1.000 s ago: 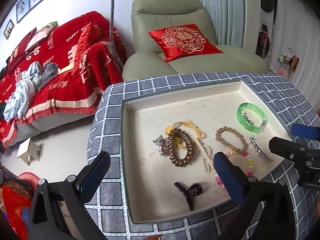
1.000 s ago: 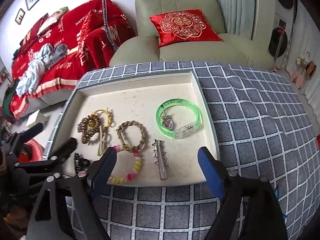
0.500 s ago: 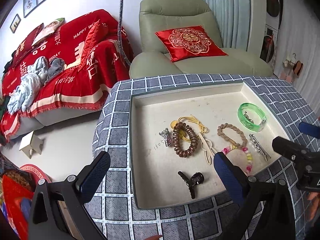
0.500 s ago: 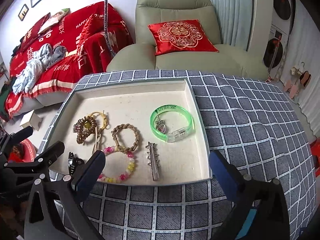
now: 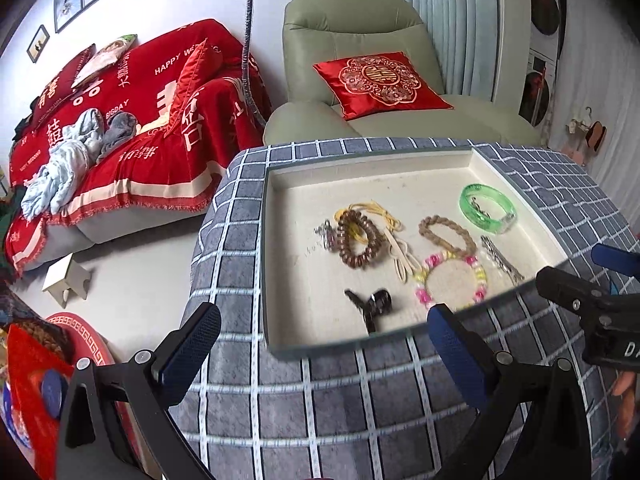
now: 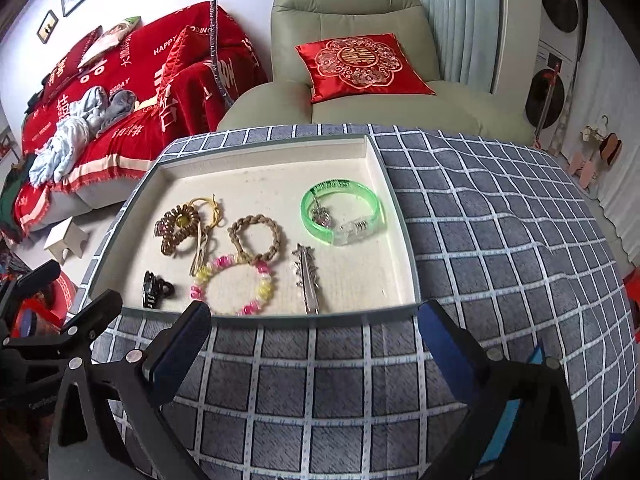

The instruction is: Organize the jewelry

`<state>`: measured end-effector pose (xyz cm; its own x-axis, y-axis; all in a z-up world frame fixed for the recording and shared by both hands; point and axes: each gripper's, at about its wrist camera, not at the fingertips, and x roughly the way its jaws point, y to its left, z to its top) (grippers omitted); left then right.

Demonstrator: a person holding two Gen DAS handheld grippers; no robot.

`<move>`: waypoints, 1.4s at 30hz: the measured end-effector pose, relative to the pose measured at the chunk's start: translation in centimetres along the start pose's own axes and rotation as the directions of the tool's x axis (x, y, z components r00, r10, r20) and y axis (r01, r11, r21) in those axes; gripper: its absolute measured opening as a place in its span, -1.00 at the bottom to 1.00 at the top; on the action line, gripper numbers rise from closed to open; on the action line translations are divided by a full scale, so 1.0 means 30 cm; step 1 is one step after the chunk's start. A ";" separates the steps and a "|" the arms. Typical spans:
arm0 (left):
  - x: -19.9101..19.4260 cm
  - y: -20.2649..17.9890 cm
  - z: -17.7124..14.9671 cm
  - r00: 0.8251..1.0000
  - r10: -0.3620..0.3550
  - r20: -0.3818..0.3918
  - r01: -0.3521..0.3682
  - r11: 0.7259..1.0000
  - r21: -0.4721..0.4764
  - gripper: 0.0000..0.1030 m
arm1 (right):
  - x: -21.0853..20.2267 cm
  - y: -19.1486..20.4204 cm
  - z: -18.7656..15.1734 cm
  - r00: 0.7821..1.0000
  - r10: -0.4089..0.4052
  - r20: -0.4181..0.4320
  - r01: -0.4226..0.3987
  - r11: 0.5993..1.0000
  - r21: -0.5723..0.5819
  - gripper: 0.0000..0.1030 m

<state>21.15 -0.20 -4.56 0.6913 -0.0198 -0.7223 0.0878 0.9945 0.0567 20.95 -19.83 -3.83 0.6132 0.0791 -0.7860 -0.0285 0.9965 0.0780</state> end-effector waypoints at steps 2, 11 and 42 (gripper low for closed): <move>-0.011 -0.001 -0.021 1.000 0.004 -0.003 -0.004 1.000 -0.003 1.00 | -0.009 -0.006 -0.016 1.000 -0.002 -0.001 0.002 1.000 0.008 1.00; -0.053 -0.003 -0.108 1.000 -0.001 -0.021 0.000 0.999 -0.033 1.00 | -0.069 -0.003 -0.093 1.000 -0.011 0.017 0.011 1.000 0.014 1.00; -0.237 0.005 -0.267 0.995 0.071 0.069 -0.063 0.991 -0.122 1.00 | -0.252 0.038 -0.277 0.982 -0.106 0.154 0.110 0.994 -0.019 1.00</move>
<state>10.51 0.92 -4.93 0.7439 0.0442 -0.6668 -0.0439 0.9989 0.0173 9.72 -19.08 -2.88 0.7268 -0.0317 -0.6861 0.0242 0.9995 -0.0205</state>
